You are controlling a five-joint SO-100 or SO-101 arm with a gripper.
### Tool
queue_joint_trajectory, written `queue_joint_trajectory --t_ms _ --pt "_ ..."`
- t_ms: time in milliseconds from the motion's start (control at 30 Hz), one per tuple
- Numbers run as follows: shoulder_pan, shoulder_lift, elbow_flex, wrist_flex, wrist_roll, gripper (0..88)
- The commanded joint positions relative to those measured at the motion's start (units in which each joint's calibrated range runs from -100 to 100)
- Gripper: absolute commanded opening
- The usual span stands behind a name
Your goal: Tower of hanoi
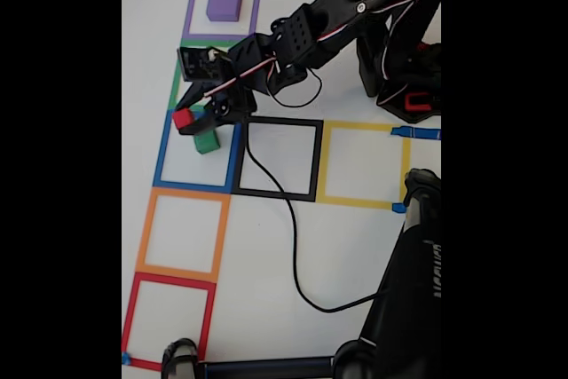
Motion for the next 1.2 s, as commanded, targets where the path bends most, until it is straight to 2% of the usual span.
queue_joint_trajectory --t_ms 0,300,533,733,967,1067,1167 --pt "4.49 -12.80 -7.54 21.25 0.00 1.2" --pt "12.45 -17.08 -43.63 64.65 0.00 1.2" --pt "23.57 -14.25 -65.82 81.66 0.00 1.2" --pt "31.43 -12.07 -76.82 90.81 0.00 1.2" --pt "35.84 -12.63 -76.45 92.83 0.00 1.2" --pt "38.05 -13.20 -71.09 90.40 0.00 1.2" --pt "40.92 -16.43 -58.18 81.25 0.00 1.2"
